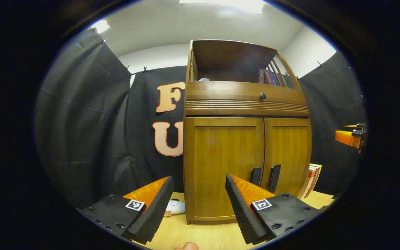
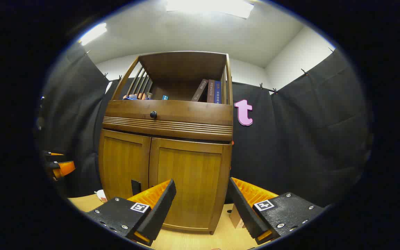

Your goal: Open the right door of the double-door shoe cabinet with the right hand, and open the left door with the left hand.

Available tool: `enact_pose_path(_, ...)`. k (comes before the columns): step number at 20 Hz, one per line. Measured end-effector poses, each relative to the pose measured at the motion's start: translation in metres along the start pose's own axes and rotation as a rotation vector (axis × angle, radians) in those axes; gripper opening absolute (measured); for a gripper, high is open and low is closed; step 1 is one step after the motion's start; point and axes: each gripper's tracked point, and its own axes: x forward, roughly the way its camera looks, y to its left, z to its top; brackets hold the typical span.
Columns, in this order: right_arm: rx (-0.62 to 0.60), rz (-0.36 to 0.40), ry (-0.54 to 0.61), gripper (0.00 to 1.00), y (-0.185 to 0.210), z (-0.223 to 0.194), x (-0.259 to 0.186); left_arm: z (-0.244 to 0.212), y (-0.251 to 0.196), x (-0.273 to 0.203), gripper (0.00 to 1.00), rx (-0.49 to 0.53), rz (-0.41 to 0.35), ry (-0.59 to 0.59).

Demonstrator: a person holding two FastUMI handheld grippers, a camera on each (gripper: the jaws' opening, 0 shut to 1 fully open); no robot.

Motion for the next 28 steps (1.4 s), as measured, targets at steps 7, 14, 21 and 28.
enact_pose_path(7, 0.008, 0.008, 0.023, 0.97, 0.001, -0.015, -0.005, 0.003, -0.001, -0.003, 0.92, 0.002, 0.008, -0.004)
enact_pose_path(14, 0.024, 0.009, 0.046, 0.97, 0.002, -0.03, -0.007, 0.007, 0.001, -0.005, 0.93, 0.009, 0.014, -0.017)
enact_pose_path(21, 0.057, 0.025, 0.085, 0.94, 0.017, -0.059, 0.003, 0.005, -0.001, -0.011, 0.97, -0.001, -0.003, -0.019)
enact_pose_path(28, 0.081, 0.046, 0.139, 0.94, 0.056, -0.11, 0.031, -0.004, 0.011, -0.012, 0.94, -0.015, 0.004, -0.004)
